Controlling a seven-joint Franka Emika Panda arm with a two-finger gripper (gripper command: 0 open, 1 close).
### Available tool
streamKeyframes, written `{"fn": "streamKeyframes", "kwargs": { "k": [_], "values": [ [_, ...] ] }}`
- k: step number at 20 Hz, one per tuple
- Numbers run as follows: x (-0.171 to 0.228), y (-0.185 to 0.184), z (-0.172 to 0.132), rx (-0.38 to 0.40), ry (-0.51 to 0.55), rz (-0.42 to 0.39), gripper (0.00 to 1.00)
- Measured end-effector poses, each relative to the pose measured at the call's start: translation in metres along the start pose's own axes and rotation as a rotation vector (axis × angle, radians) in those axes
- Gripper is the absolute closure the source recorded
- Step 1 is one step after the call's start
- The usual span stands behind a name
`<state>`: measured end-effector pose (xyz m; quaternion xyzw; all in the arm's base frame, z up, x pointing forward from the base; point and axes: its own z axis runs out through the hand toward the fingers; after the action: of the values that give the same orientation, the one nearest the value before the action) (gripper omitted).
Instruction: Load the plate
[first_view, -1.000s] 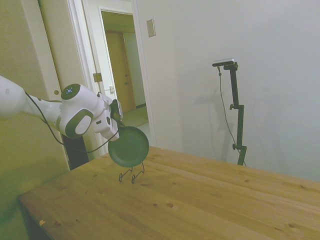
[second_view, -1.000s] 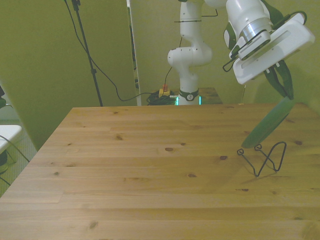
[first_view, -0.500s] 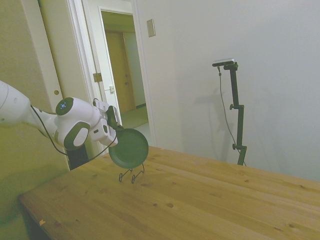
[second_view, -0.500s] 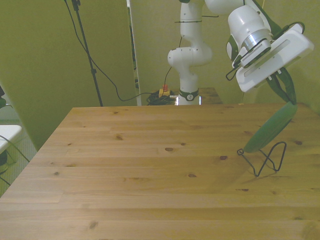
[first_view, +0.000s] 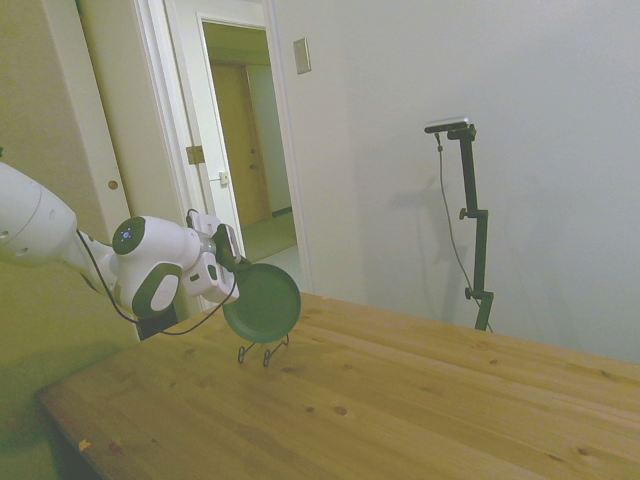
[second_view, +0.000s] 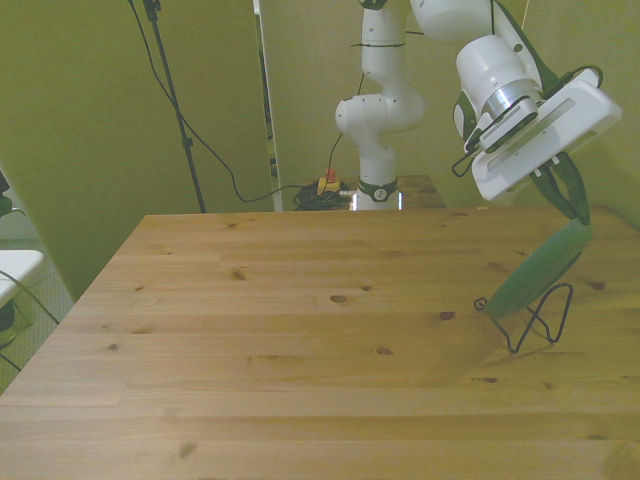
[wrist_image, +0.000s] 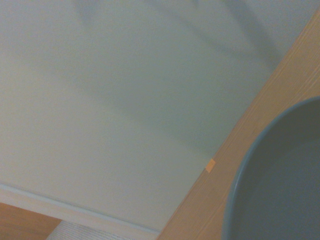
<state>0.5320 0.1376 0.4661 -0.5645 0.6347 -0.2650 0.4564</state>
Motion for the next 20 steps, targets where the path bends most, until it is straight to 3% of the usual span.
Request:
{"fn": "streamKeyframes", "kwargs": {
  "k": [13, 14, 20],
  "values": [
    [0.010, 0.026, -0.003, 0.040, 0.006, -0.014, 1.00],
    [0.012, 0.026, -0.002, 0.043, 0.009, -0.013, 0.00],
    [0.018, 0.027, -0.001, 0.056, 0.022, -0.006, 0.00]
  ]
}}
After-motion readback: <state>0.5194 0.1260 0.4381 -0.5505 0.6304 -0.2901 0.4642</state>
